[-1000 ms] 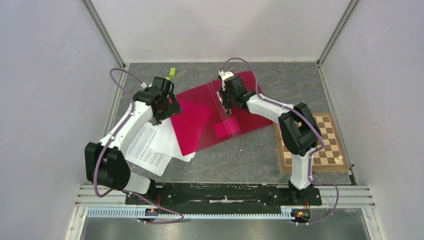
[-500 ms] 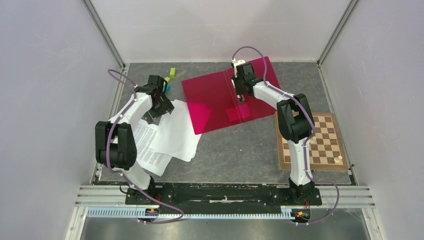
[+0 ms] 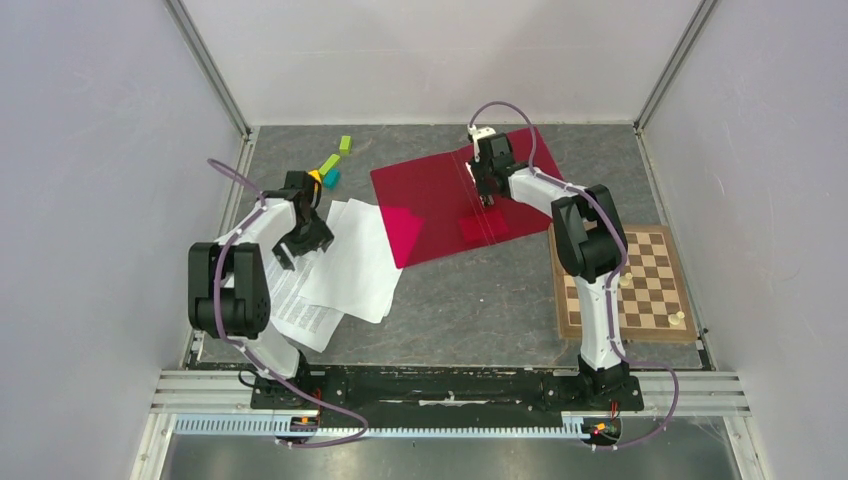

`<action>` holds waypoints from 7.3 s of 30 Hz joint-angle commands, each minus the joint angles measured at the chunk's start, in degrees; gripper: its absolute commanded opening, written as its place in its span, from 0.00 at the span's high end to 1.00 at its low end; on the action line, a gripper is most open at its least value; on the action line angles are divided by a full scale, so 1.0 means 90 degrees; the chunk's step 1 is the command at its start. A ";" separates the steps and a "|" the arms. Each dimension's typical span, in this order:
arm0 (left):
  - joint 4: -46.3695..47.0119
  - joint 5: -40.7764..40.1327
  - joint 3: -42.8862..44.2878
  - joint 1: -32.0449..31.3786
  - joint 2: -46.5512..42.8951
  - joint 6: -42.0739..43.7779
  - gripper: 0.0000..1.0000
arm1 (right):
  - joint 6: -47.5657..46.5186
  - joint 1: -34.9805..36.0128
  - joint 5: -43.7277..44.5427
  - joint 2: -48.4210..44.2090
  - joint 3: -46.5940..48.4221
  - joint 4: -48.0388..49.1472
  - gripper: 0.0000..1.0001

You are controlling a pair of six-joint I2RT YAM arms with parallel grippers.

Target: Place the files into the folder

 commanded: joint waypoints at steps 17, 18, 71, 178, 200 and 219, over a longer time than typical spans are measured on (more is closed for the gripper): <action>0.0939 0.1344 -0.0010 0.0310 -0.0580 0.0514 0.08 | 0.2554 0.0985 -0.2203 -0.3357 -0.4272 0.2102 0.12; 0.1109 0.1387 0.0098 0.0310 -0.0386 0.0641 0.09 | 0.2814 0.1200 -0.2179 -0.3475 -0.4555 0.2309 0.11; 0.0516 0.2527 0.0332 0.0290 0.1247 0.1310 0.28 | 0.5490 0.4318 -0.1611 -0.0855 -0.3812 0.4398 0.02; 0.0718 0.3289 0.0766 -0.1183 0.0073 0.0062 0.26 | 0.0095 -0.1565 -0.0731 -0.0945 0.0307 -0.3151 0.99; 0.0329 0.3094 0.1050 -0.1180 -0.0021 0.0191 0.26 | 0.0073 -0.1483 -0.1186 -0.1329 -0.0688 -0.2708 0.85; -0.0113 0.2203 0.1030 -0.1158 -0.0441 0.0267 0.25 | 0.0256 -0.1693 -0.0524 -0.1937 -0.1130 -0.2431 0.26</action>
